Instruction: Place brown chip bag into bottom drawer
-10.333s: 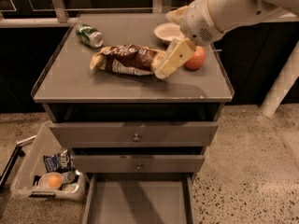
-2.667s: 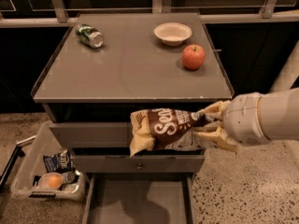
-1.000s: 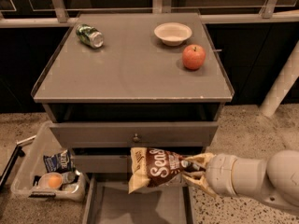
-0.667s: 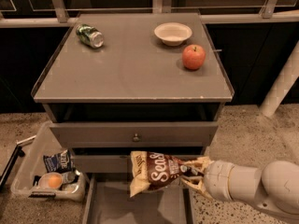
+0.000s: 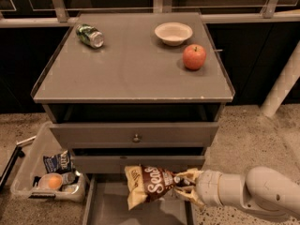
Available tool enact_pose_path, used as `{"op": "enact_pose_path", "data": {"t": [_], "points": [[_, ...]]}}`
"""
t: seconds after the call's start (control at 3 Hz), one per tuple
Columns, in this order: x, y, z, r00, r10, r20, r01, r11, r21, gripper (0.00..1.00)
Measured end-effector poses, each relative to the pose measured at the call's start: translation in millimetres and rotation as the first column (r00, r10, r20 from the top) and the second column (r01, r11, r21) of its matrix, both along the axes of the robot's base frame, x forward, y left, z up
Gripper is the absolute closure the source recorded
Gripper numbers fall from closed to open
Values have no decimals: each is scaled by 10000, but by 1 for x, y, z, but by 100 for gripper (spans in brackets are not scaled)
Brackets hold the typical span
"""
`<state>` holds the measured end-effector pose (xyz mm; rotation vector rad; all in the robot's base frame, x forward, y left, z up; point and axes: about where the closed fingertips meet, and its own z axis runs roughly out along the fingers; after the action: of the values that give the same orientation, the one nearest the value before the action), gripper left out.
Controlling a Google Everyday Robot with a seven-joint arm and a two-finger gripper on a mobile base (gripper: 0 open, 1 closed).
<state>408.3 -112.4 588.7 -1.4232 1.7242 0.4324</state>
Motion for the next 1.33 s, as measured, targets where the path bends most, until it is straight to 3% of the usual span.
{"op": "enact_pose_path", "data": {"t": [0.33,1.0,1.33], "points": [[-8,9,-13,9977,350,-584,-345,9994,84,100],[-10,12,-23,9968,271,-749,-263,9996,123,100],[-15,17,-49,9957,23,-925,-12,9999,125,100]]}}
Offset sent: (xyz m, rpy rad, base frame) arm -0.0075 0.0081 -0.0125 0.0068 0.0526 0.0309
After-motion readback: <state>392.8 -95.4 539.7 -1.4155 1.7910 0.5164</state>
